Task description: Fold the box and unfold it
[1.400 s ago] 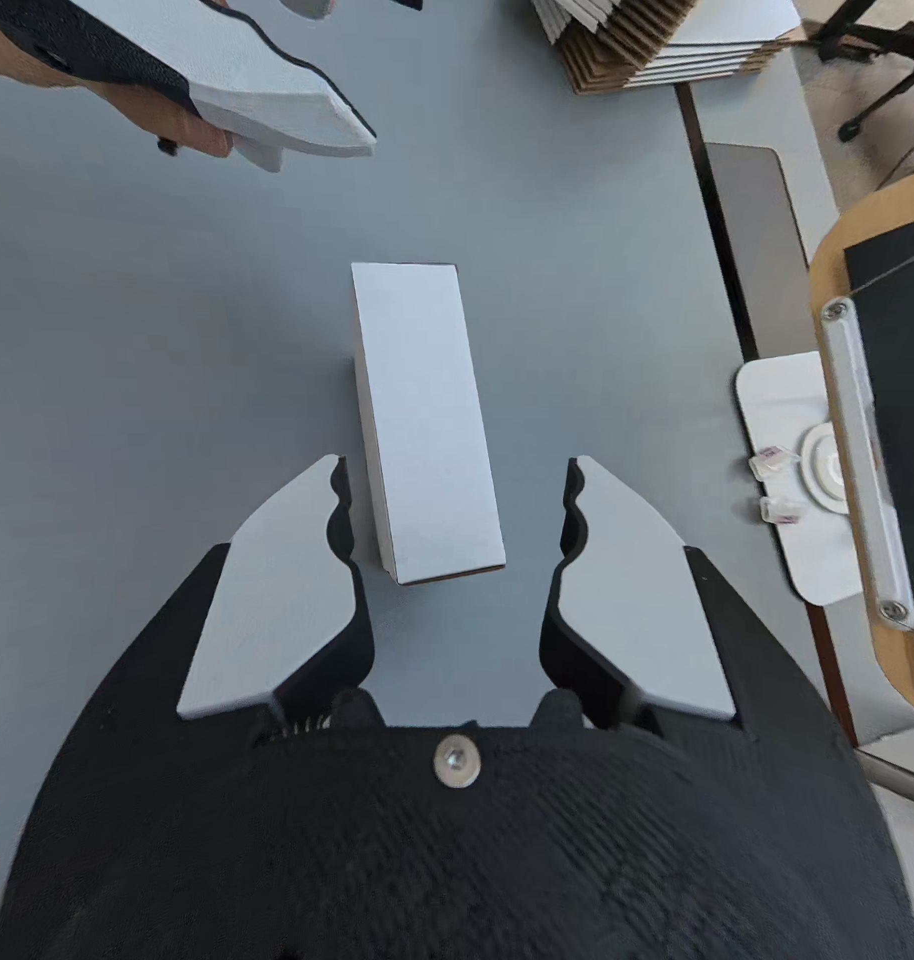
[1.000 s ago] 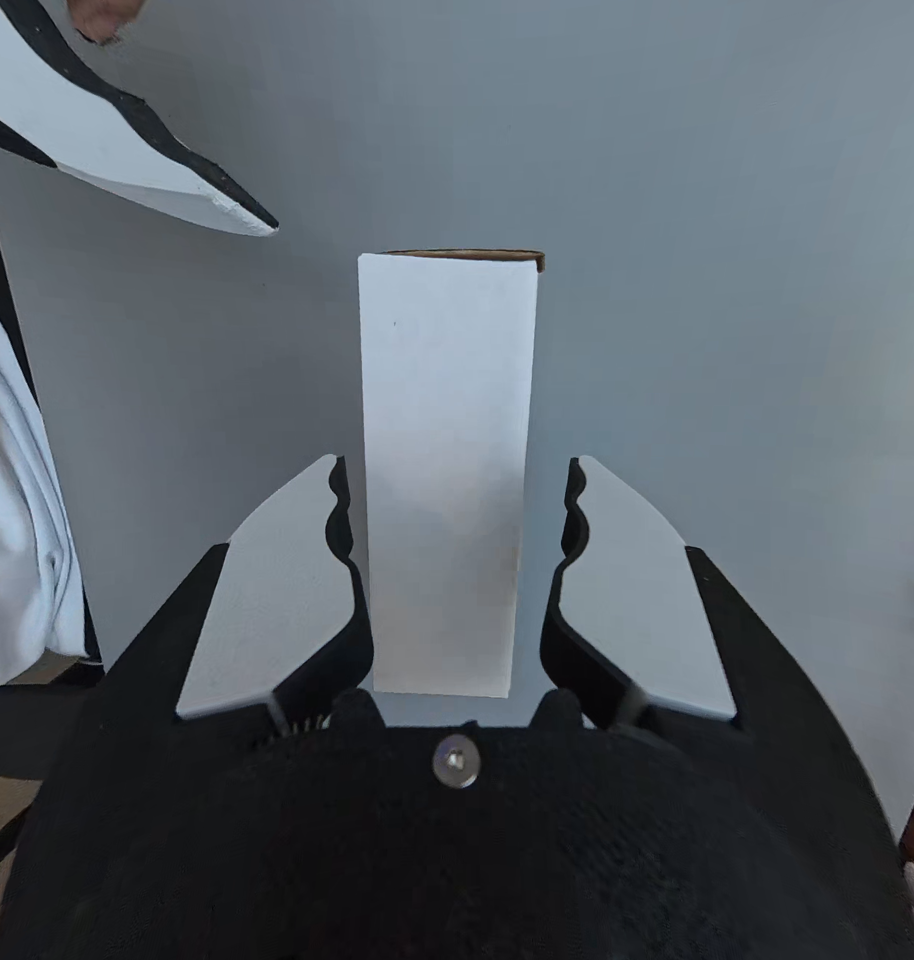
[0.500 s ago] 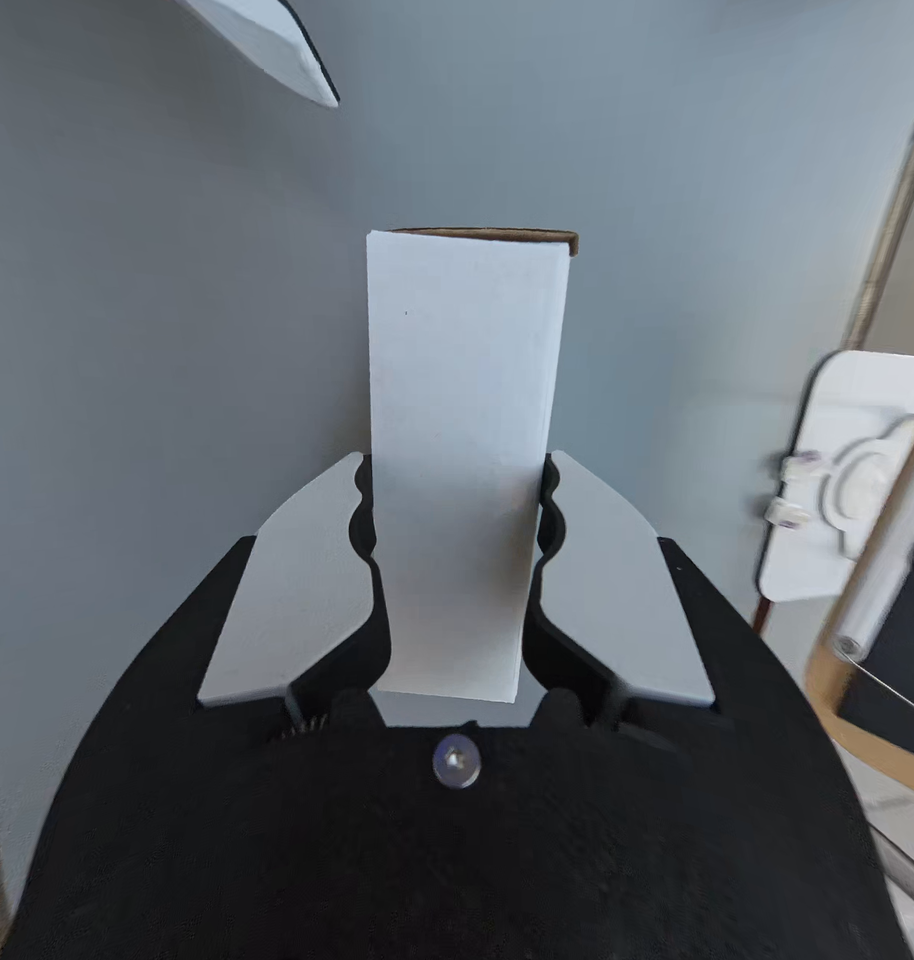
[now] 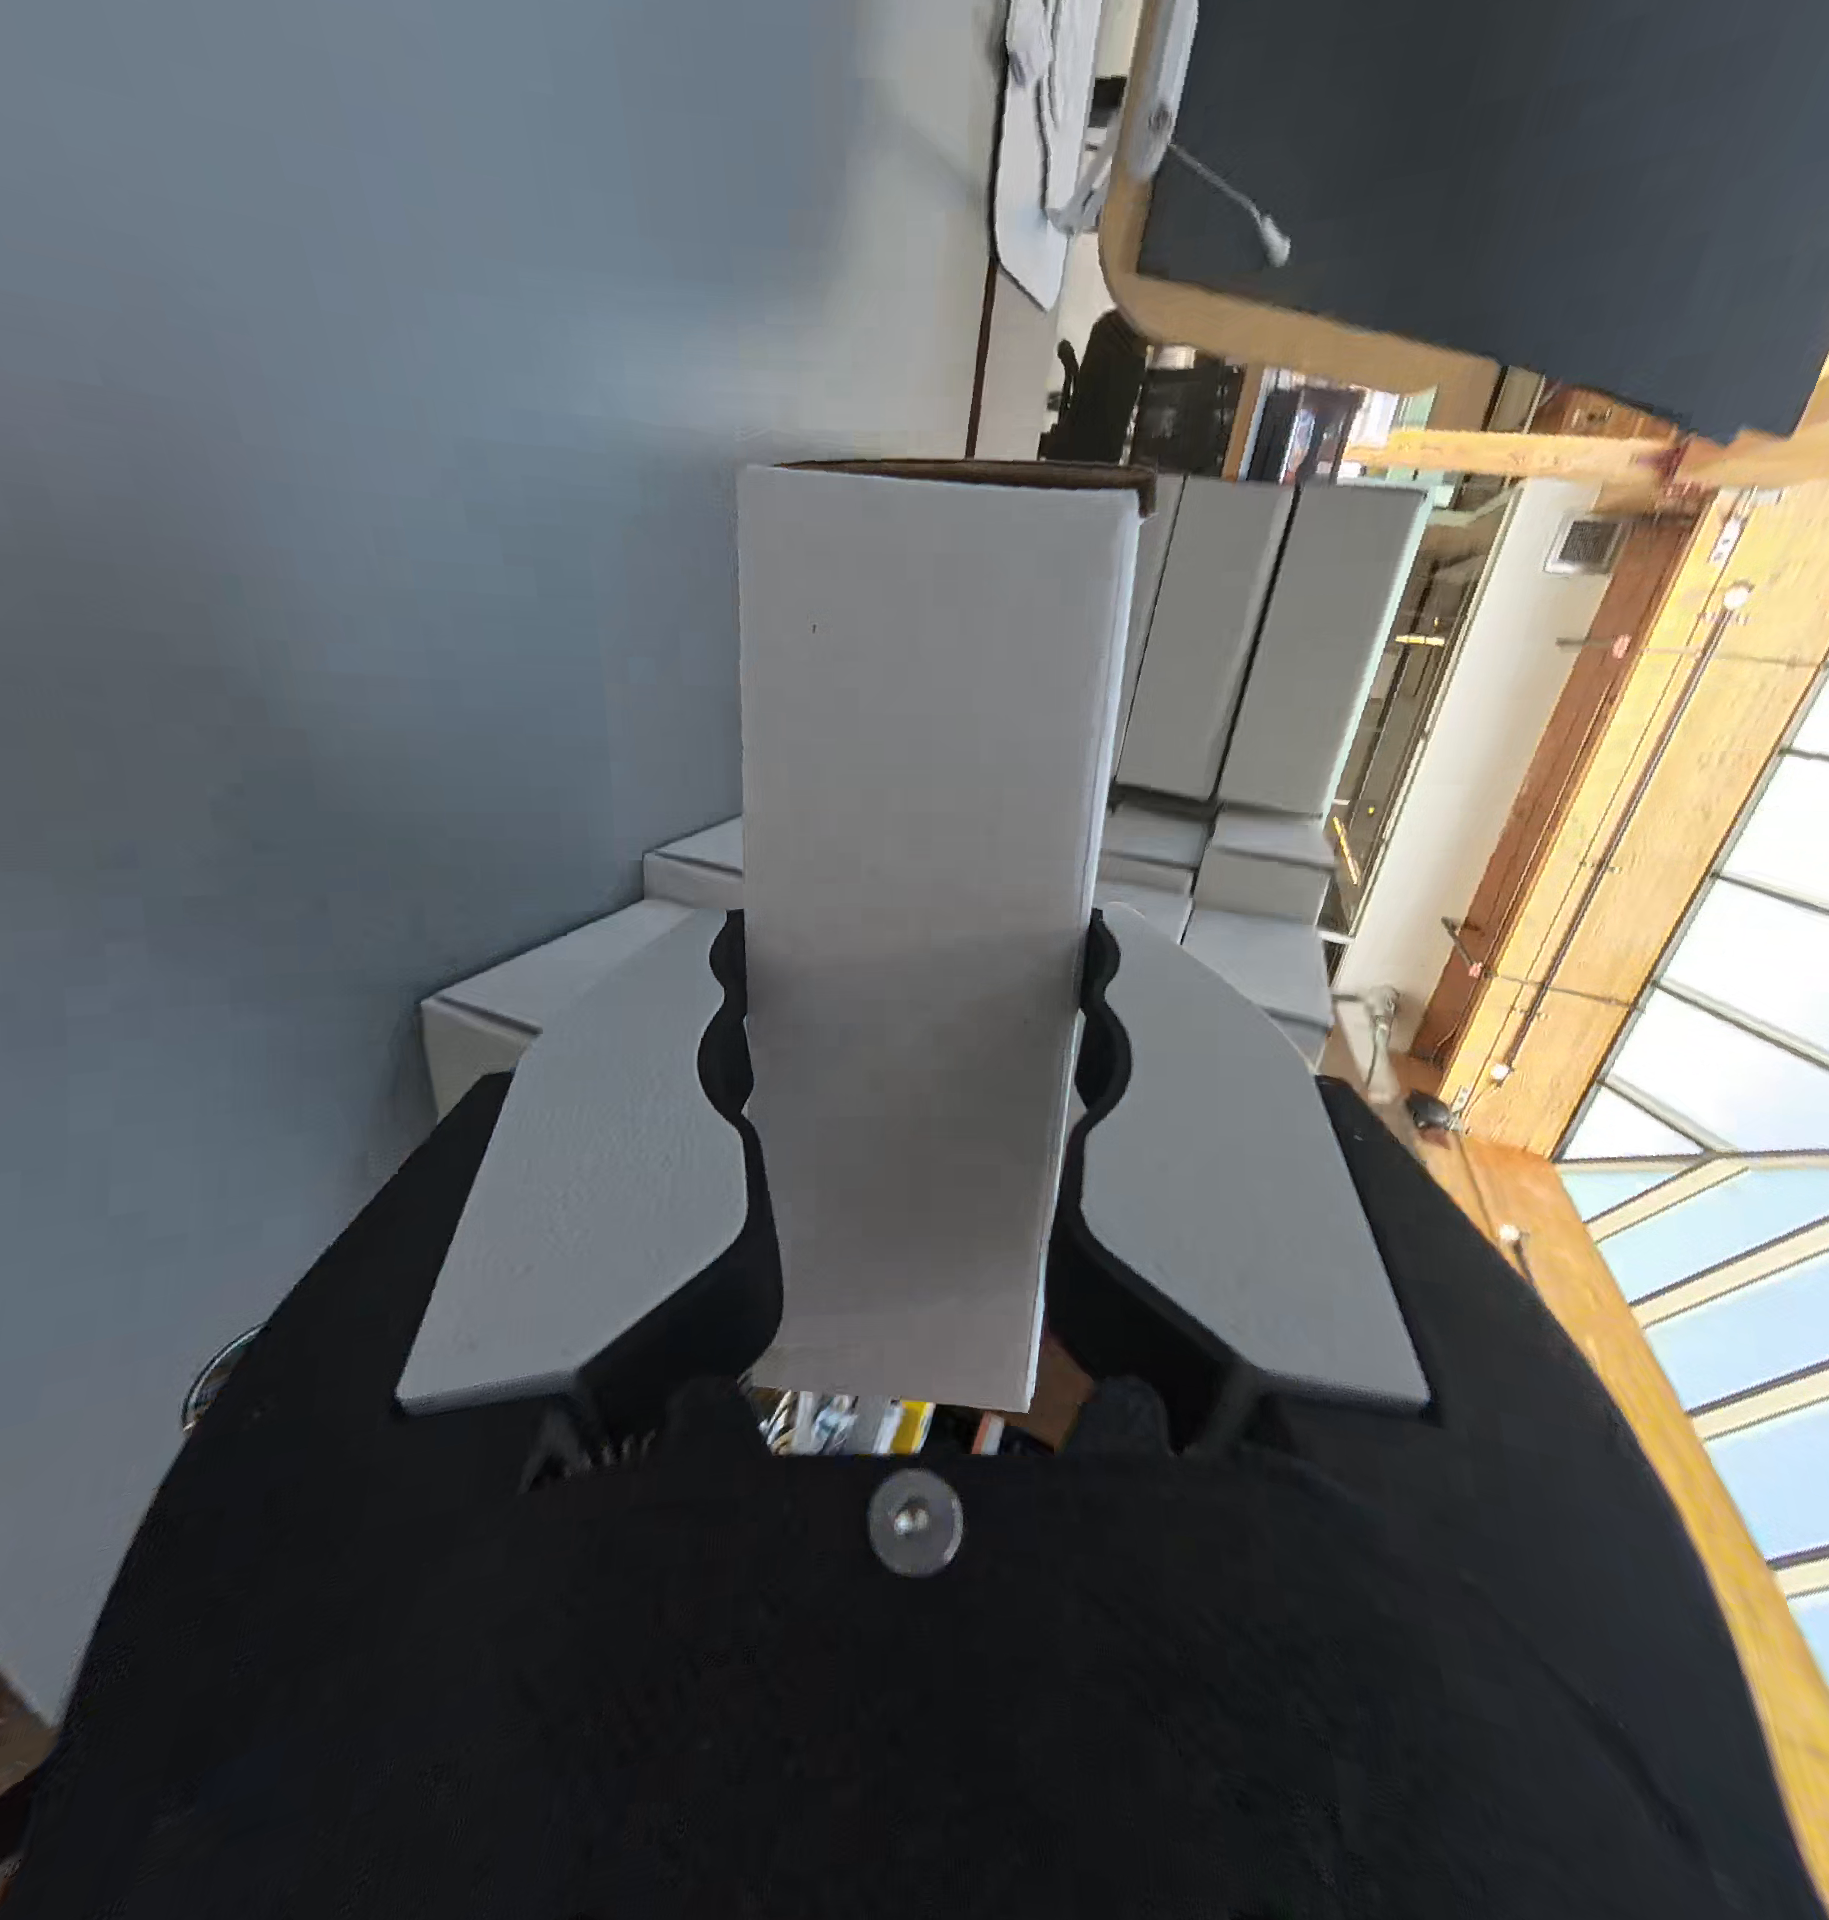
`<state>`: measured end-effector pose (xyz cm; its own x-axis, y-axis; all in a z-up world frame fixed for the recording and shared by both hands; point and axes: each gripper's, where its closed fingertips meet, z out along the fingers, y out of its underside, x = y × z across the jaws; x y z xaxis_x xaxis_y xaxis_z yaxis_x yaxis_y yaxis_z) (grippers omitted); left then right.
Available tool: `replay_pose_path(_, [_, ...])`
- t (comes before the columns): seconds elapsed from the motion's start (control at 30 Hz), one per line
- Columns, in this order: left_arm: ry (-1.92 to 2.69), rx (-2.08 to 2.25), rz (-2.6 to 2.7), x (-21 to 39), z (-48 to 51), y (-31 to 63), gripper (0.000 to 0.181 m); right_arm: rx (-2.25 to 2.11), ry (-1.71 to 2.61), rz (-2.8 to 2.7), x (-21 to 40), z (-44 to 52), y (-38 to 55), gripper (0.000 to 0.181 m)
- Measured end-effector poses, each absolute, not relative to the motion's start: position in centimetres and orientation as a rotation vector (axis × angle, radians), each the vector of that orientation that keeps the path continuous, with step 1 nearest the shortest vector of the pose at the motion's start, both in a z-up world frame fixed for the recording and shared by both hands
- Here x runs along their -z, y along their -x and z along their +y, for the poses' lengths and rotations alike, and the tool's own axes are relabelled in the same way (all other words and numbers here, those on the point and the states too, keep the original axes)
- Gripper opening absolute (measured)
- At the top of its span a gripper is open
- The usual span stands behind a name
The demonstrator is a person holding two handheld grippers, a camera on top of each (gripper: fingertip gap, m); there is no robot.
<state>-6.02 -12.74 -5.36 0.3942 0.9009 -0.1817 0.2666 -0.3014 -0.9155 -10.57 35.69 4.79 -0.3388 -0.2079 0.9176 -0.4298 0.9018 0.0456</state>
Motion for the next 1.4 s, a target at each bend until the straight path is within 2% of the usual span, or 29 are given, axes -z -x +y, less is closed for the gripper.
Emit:
replay_pose_path(0.17, [1.854,-0.912,-0.998,6.0,-10.7,6.2,0.060,-0.239,-0.315,-1.841,-3.4,44.6,11.0,0.062])
replay_pose_path(0.33, [1.896,-0.843,-0.980,6.4,-8.3,6.8,0.060,-0.266,-0.273,-1.858,-0.9,48.2,13.9,0.062])
replay_pose_path(0.93, [1.985,-0.812,-0.974,8.2,-6.2,7.4,0.059,-0.486,-0.277,-1.983,1.2,48.2,17.4,0.063])
replay_pose_path(1.07, [1.991,-0.796,-0.975,8.7,-5.8,7.3,0.058,-0.526,-0.259,-2.118,2.1,48.0,16.9,0.079])
replay_pose_path(1.4, [2.036,-0.792,-0.975,9.2,-6.0,6.8,0.058,-0.504,-0.201,-2.314,3.0,48.7,16.1,0.082])
